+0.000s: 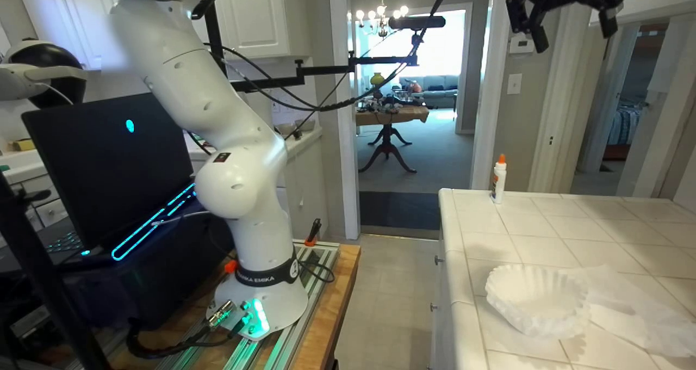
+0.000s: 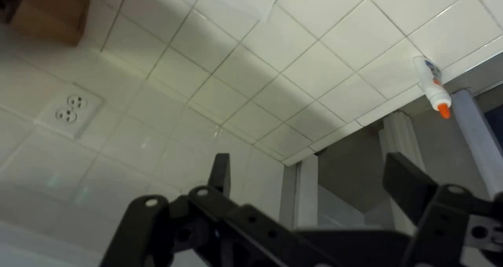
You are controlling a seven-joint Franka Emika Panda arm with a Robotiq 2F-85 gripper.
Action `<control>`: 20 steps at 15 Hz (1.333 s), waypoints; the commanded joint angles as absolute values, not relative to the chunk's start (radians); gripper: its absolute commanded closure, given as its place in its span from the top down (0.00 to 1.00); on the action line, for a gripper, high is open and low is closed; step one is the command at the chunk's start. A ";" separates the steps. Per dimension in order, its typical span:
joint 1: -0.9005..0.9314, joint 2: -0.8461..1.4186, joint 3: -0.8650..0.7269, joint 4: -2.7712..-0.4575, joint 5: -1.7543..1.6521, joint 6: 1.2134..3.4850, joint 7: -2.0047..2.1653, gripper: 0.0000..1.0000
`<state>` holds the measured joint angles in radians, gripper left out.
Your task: Open the top left cabinet door
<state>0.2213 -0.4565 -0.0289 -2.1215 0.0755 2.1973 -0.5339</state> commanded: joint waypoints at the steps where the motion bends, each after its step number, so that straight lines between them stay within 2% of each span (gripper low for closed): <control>1: 0.263 -0.378 -0.053 -1.966 0.084 2.168 -0.717 1.00; 2: 0.231 -0.434 -0.024 -2.055 0.080 2.194 -0.625 1.00; 9: 0.228 -0.425 -0.023 -2.045 0.080 2.193 -0.635 1.00; 20: 0.225 -0.210 -0.060 -1.721 0.146 2.133 -0.824 1.00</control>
<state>0.2372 -0.2874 -0.0633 -1.8322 0.0932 2.1784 -0.7602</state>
